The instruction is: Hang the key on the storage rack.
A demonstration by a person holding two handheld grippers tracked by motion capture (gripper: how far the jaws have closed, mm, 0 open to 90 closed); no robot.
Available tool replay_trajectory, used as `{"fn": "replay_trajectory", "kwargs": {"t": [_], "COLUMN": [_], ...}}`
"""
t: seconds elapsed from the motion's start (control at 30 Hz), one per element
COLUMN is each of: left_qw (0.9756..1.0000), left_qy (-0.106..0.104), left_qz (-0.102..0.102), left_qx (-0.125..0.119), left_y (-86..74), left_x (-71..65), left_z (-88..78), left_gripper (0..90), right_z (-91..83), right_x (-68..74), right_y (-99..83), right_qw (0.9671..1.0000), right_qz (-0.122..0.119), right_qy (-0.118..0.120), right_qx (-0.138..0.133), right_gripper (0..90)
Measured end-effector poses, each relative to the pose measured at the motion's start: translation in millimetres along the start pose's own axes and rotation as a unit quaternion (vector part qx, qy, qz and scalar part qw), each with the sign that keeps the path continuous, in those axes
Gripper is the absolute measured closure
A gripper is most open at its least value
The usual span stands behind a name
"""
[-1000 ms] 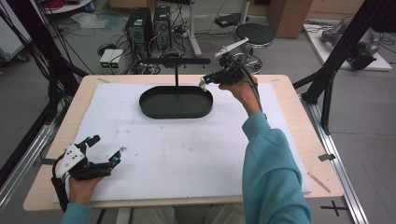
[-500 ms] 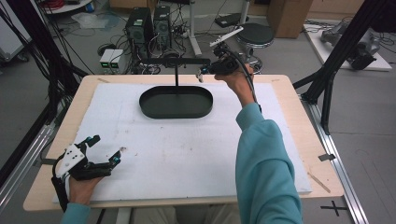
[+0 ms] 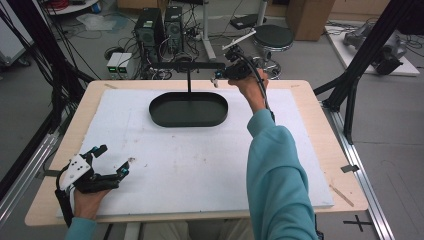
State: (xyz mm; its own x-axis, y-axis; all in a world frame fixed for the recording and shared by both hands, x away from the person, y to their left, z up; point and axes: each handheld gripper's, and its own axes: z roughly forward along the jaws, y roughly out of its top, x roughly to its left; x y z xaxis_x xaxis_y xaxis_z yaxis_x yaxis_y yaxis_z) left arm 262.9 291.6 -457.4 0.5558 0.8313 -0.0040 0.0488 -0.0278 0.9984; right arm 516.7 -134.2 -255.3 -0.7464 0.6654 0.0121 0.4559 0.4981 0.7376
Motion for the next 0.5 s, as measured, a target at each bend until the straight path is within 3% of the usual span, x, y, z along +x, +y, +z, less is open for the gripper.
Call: {"fn": "replay_trajectory", "kwargs": {"t": [0.5], "left_qw": [1.0000], "left_qy": [0.000], "left_qz": [-0.001], "left_qx": [0.000], "left_y": [0.0], "left_x": [0.2], "left_z": [0.0], "left_gripper": [1.7], "right_z": [10.7], "right_x": [-8.5], "right_y": [-3.6], "right_qw": [0.9996], "right_qz": [0.015], "right_qy": [-0.023], "right_qx": [0.005], "right_gripper": [88.9]}}
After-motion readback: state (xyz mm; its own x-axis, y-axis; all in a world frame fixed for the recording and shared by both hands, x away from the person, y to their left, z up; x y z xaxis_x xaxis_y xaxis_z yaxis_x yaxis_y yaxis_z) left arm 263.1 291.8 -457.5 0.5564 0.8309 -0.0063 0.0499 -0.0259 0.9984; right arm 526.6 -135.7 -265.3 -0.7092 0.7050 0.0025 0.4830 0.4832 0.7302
